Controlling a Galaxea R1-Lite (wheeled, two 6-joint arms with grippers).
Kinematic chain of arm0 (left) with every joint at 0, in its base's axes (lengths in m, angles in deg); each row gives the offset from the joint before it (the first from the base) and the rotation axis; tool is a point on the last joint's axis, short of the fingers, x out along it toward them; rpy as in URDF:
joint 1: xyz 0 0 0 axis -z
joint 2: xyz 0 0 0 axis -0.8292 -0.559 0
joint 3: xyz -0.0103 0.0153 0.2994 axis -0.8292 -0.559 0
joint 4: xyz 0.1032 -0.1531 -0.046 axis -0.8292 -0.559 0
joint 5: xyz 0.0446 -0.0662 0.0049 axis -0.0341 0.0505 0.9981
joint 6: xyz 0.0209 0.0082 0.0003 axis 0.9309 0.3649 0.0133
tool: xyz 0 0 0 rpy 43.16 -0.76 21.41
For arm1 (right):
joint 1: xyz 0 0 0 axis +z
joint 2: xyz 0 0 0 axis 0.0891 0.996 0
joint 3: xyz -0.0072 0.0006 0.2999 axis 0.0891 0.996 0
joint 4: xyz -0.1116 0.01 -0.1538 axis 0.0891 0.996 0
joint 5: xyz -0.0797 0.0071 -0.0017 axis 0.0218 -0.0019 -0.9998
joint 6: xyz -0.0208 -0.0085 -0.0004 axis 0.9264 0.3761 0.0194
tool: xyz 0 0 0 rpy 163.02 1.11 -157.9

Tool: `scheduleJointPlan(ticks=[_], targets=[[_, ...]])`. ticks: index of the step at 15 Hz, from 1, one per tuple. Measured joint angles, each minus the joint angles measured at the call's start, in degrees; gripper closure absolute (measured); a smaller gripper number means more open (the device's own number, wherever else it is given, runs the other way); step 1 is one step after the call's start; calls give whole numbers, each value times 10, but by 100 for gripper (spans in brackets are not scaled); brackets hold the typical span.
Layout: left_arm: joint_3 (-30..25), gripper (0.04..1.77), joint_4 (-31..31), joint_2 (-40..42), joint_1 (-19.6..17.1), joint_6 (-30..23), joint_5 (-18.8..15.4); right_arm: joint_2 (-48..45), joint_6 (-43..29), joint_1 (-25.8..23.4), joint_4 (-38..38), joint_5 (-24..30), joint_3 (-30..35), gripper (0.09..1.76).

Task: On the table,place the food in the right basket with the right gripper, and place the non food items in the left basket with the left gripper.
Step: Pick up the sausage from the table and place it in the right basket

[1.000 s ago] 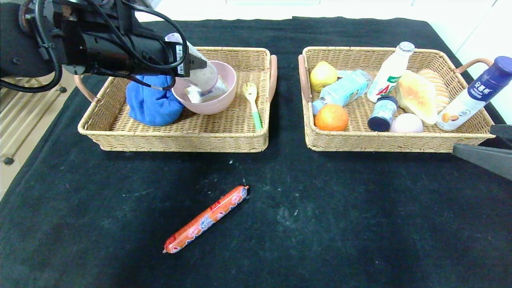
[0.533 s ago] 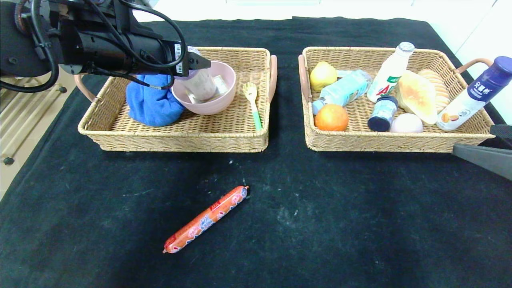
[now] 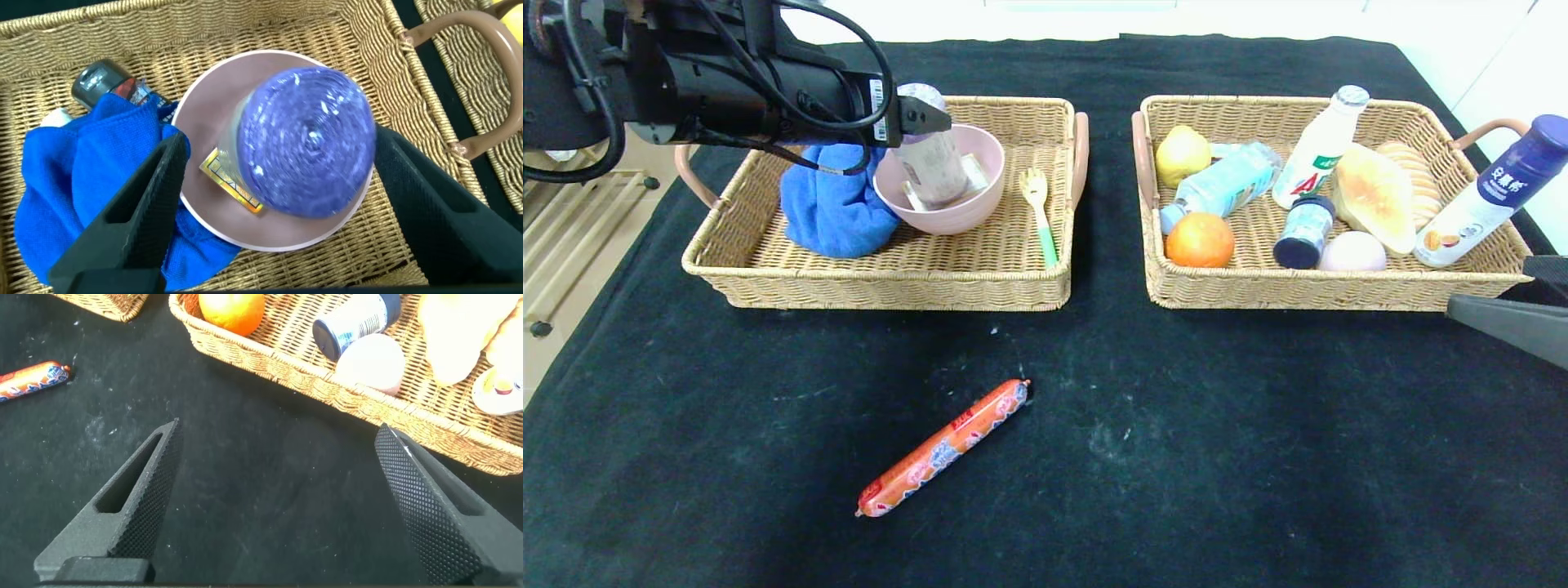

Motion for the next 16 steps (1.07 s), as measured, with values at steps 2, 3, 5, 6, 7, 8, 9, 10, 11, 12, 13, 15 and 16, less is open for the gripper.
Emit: scheduleJointPlan(ticks=[2, 3, 5, 6, 7, 8, 9, 10, 11, 12, 13, 15, 16], targets=[[0, 16, -2, 7, 1, 1, -1, 0, 0, 0, 0, 0, 0, 14], [-1, 16, -6, 13, 1, 1, -1, 0, 0, 0, 0, 0, 1, 14], [-6, 14, -9, 23, 5, 4, -1, 0, 0, 1, 0, 0, 2, 14], [-9, 14, -10, 29, 5, 4, 0, 0, 0, 1, 0, 0, 2, 14], [-12, 13, -11, 34, 6, 4, 1, 0, 0, 1, 0, 0, 2, 14], [-16, 13, -14, 39, 7, 4, 4, 0, 0, 1, 0, 0, 2, 14], [-19, 12, -27, 44, 8, 5, 5, 0, 0, 1, 0, 0, 2, 14], [-22, 12, -48, 50, 9, 5, 5, 0, 0, 1, 0, 0, 2, 14], [-23, 12, -66, 56, 12, 5, 5, 0, 0, 1, 0, 0, 2, 14], [-23, 12, -85, 63, 17, 5, 7, 0, 0, 1, 0, 0, 2, 14], [-24, 11, -100, 69, 21, 5, 7, 0, 0, 1, 0, 0, 2, 14], [-25, 11, -137, 85, 32, 5, 8, 0, 0, 1, 0, 0, 3, 14], [-25, 11, -160, 94, 38, 7, 8, 0, 0, 1, 0, 0, 3, 14]])
